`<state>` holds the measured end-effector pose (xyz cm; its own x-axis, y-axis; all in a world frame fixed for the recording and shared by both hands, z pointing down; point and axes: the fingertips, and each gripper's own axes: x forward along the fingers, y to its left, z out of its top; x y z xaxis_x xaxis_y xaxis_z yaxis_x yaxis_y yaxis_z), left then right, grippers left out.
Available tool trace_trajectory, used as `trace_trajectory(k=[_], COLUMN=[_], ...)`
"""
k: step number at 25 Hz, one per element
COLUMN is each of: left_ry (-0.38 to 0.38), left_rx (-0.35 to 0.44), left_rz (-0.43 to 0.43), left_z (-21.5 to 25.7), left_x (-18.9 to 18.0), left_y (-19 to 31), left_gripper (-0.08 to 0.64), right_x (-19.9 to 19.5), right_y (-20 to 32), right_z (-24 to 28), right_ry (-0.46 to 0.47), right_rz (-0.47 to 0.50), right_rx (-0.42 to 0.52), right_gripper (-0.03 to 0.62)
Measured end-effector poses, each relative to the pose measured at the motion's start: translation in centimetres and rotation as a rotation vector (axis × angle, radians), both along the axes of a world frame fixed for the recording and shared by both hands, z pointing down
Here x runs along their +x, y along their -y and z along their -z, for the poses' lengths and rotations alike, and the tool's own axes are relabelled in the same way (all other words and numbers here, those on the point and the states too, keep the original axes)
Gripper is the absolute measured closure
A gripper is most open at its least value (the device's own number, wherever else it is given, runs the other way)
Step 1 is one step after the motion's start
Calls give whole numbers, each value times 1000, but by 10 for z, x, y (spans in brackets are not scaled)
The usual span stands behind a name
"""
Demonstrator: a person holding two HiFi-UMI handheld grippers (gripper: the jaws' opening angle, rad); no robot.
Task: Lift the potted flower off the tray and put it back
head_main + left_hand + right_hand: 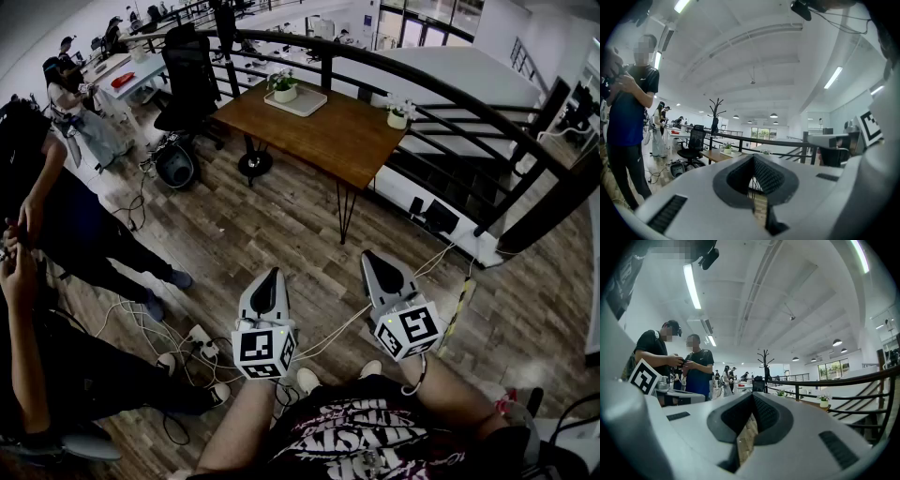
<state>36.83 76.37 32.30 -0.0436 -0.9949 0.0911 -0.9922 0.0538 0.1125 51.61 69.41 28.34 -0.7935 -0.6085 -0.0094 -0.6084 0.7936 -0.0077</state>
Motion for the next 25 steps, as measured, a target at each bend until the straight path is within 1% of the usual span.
trace_trajectory(k=[6, 10, 12, 15, 17, 21, 25], left_ry=[0, -6, -17, -42, -41, -33, -33], left_rx=[12, 10, 8, 8, 12, 23, 26], left_rz=[-7, -3, -3, -25, -35, -24, -22], left_z=[0, 3, 1, -2, 6, 19, 3], left_x=[-7, -22, -29, -31, -38, -53, -63], left_y=[3, 10, 11, 6, 6, 13, 5], left_gripper=[552, 552, 552, 552, 552, 552, 552], right_x=[-6, -20, -25, -25, -32, -49, -53], right_y=[4, 11, 12, 4, 2, 6, 1], right_z=[-8, -2, -1, 3, 14, 31, 14], right_ry=[-5, 2, 13, 14, 18, 11, 10], right_rz=[-6, 1, 5, -12, -18, -2, -13], right_rx=[-8, -11, -20, -29, -19, 21, 17], right_gripper=[594, 594, 594, 594, 594, 594, 594])
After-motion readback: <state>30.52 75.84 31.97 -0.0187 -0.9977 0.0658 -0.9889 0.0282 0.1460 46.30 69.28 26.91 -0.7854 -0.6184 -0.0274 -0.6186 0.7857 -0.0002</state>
